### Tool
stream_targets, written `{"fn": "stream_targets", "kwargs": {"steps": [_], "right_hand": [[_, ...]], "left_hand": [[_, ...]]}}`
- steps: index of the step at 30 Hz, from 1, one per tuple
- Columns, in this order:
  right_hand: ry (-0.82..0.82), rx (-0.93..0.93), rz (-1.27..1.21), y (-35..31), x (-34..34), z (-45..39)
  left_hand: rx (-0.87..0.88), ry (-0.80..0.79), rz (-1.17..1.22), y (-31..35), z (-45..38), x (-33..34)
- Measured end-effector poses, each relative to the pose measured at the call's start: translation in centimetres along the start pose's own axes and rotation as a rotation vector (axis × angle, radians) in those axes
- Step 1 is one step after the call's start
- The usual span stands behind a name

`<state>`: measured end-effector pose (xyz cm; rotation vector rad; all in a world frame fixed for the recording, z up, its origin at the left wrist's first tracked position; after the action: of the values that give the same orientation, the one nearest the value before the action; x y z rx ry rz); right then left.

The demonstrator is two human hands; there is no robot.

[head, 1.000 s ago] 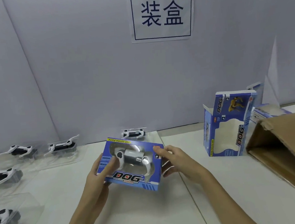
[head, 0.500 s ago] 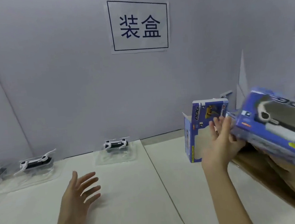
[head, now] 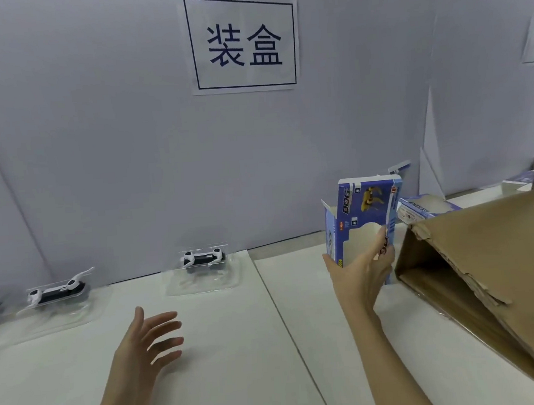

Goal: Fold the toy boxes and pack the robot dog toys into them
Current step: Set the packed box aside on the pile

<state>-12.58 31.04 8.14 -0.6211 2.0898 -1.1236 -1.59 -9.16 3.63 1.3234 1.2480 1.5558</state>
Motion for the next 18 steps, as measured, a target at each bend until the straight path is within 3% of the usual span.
{"fn": "stream_targets", "kwargs": {"steps": [8,13,15,18], "right_hand": [[-0.022,0.134,0.037,3.9,1.4,-0.9],[-0.087,0.035,-0.063,0.8,3.3,0.6],[-0.187,-0.020,-0.139,-0.8,4.1,1.6],[-0.498,0.025,-0.601,-3.5,5.8,3.7]], "left_hand": [[0.020,-0.017,-0.019,0.0,0.1,0.7],[0.022,-0.015,-0.043,-0.2,0.0,1.0],[0.027,-0.016,-0.070,-0.1,0.0,1.2],[0.064,-0.013,-0.126,0.1,0.4,1.7]]}}
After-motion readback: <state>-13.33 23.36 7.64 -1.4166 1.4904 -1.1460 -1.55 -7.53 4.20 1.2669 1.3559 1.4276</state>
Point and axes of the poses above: each hand's wrist, its own z-axis away from the middle knuckle, its own x-axis out of the palm, y = z × x, the point moved 7 cm from there along -z, towards the middle knuckle, and after that the axes turned 7 degrees about -y, right-handed, at the moved point
